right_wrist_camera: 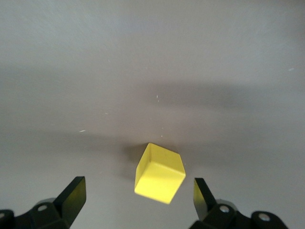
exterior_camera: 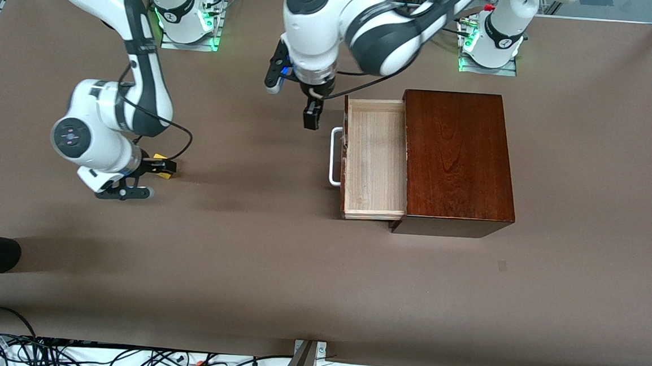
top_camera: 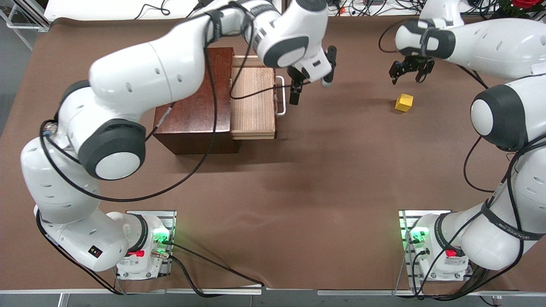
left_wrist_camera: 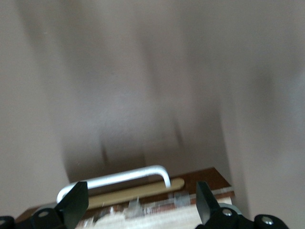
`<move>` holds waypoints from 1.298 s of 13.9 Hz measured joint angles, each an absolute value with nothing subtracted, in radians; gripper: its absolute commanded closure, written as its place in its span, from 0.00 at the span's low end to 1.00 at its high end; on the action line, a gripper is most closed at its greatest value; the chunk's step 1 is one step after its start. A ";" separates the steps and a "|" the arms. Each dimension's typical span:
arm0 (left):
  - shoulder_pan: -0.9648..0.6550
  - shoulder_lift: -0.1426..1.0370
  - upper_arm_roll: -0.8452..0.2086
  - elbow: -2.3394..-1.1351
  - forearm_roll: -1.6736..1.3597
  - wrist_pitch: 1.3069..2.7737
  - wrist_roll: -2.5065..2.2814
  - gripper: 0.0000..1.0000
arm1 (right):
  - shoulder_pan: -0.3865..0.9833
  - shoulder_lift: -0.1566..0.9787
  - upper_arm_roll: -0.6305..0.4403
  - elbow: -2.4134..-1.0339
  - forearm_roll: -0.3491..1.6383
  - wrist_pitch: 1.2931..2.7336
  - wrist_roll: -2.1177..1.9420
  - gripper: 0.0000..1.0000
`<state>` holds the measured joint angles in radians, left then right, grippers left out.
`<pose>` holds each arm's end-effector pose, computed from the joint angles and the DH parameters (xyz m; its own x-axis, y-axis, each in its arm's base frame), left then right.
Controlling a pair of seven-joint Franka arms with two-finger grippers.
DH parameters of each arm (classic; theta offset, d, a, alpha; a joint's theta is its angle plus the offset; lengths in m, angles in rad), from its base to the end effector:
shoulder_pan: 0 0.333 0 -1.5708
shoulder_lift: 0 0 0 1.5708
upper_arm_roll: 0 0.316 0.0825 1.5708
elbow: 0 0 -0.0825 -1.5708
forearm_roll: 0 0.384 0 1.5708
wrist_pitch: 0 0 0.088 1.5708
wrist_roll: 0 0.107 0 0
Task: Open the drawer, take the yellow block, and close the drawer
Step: 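Set the cube down with the right gripper while the left gripper reaches the handle, then push the drawer shut with the left gripper while the right gripper withdraws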
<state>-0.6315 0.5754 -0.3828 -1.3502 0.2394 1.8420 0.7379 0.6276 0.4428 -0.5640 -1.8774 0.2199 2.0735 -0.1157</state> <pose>0.4350 -0.5588 0.4038 -0.1976 -0.9792 -0.0472 -0.9803 0.1972 0.0120 0.6070 0.0683 0.2936 0.9826 0.0753 -0.1695 0.0833 -0.9957 0.0402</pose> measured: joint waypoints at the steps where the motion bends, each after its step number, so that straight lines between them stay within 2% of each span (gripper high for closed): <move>1: -0.639 0.608 -0.381 -1.350 0.265 1.863 0.737 0.00 | 0.626 0.439 -0.571 -1.830 0.220 2.028 -0.116 0.00; 5: -0.640 0.695 -0.369 -1.347 0.344 1.889 0.726 0.00 | 0.624 0.434 -0.576 -1.733 0.220 1.963 -0.116 0.00; 15: -0.636 0.700 -0.325 -1.342 0.388 1.818 0.684 0.00 | 0.609 0.434 -0.579 -1.705 0.220 1.924 -0.116 0.00; 18: -0.636 0.700 -0.319 -1.338 0.388 1.779 0.673 0.00 | 0.602 0.434 -0.580 -1.630 0.220 1.853 -0.117 0.00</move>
<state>-0.6358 0.6995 -0.3194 -1.3377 0.3880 1.7789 0.6728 0.6022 0.4345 -0.5804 -1.6300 0.2202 1.8534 -0.1165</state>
